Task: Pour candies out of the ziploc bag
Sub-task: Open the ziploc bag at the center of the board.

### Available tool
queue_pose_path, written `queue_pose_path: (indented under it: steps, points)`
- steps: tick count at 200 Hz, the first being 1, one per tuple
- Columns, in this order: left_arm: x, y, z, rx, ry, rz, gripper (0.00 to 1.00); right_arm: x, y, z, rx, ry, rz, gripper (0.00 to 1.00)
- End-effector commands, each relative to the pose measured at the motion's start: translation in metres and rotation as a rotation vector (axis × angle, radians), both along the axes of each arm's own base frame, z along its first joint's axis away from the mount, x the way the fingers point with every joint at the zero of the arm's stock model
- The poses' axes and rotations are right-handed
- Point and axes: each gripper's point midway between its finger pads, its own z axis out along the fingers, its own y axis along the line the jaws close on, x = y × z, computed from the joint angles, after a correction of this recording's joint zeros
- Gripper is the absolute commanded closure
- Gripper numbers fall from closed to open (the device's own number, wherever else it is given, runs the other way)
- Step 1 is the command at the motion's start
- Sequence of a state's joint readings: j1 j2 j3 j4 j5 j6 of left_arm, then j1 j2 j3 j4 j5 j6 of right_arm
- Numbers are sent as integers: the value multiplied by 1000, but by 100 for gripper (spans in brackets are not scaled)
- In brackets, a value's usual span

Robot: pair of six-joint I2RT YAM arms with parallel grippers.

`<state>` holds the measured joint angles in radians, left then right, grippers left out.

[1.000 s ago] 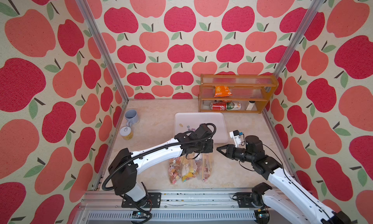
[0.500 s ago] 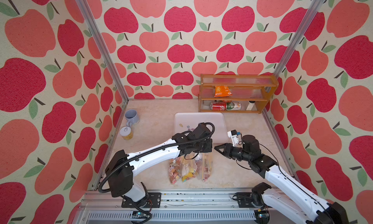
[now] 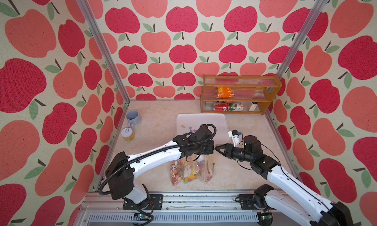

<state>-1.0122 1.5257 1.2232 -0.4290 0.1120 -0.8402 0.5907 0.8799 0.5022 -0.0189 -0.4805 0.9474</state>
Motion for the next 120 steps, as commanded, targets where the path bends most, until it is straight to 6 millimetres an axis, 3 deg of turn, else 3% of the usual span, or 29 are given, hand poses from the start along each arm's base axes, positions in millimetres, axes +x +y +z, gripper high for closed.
queue_pose_path:
  steps: [1, 55, 80, 92, 120]
  points:
    - [4, 6, 6, -7, -23, 22, 100, 4, 6, 9, 16, -14, -3, 69]
    - [4, 9, 9, -12, -35, 36, 100, 1, 10, 2, 2, -4, 6, 72]
    - [4, 11, 10, -13, -41, 41, 100, 0, 9, -1, -5, 1, 3, 85]
    - [4, 12, 12, -17, -44, 43, 100, -1, 8, -2, -10, 5, 1, 100]
    - [4, 15, 18, -33, -59, 47, 100, -1, 7, -4, -23, 7, -1, 100]
